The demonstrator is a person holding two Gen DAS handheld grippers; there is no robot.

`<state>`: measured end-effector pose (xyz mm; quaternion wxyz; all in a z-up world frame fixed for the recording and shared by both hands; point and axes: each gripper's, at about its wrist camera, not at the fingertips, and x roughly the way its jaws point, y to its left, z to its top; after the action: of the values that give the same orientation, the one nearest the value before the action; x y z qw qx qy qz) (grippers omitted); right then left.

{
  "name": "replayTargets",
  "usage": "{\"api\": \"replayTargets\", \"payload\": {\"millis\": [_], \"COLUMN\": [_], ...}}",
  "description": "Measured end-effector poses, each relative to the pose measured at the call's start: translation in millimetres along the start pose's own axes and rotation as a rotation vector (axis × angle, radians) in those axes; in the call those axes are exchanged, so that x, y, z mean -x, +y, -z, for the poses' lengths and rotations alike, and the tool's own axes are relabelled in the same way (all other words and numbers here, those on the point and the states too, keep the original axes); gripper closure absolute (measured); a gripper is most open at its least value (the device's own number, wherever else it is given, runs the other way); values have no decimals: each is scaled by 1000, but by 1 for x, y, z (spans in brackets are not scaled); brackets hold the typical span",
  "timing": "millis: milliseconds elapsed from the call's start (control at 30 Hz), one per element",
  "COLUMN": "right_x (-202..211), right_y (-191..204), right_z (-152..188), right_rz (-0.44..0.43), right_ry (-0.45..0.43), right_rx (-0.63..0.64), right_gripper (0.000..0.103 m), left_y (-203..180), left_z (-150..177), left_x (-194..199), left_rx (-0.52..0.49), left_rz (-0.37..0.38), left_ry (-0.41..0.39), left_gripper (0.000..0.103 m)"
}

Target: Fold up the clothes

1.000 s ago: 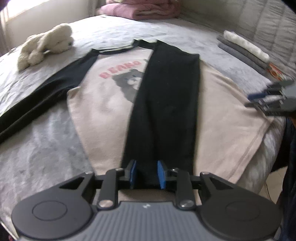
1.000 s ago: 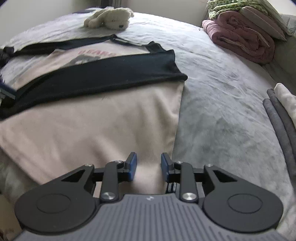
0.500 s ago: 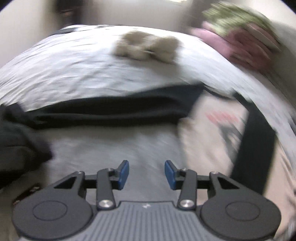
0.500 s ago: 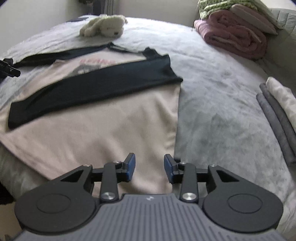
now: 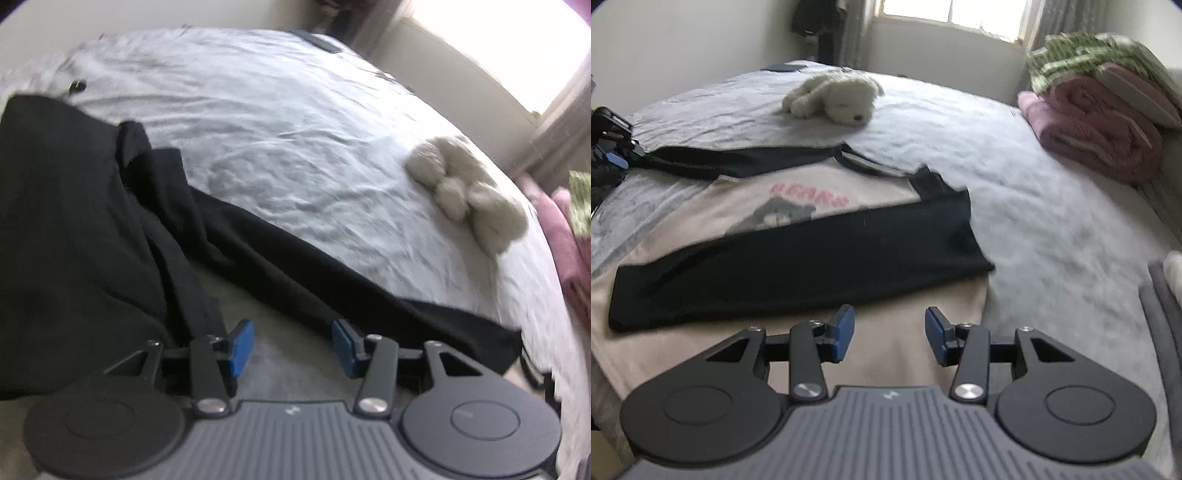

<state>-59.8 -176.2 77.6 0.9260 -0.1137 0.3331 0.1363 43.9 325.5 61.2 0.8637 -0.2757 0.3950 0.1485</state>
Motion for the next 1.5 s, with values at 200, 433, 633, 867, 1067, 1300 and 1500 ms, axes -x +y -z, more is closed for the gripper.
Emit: {"api": "replayTargets", "payload": {"millis": [200,433,633,867,1067,1300,1500], "right_x": [-26,-43,-36,-28,-26,-32,-42], "right_y": [-6,-4,-13,-35,-78,-107,-102], "right_z": [-30,-19,-19,-23,-21,-18,-22], "right_rz": [-41,-95,-94,-72,-25,-30,-35], "right_ry": [-48,-35,-46,-74,-68,-23,-8], "right_rx": [43,49,23,-77,-252,-397,-361], "right_gripper": [55,55,55,55,55,54,54], "left_y": [-13,-20,-40,-166,-237,-219,-211], "left_z": [-4,-11,-17,53,211,247,208], "left_x": [-31,-44,-17,55,80,74,57], "left_rx": [64,38,25,-399,-1279,-1484,-1390], "left_rz": [-19,-58,48,445,717,693,527], "left_ry": [-12,-104,-294,-472,-303,-133,-155], "left_gripper": [48,89,97,97,92,90,83]}}
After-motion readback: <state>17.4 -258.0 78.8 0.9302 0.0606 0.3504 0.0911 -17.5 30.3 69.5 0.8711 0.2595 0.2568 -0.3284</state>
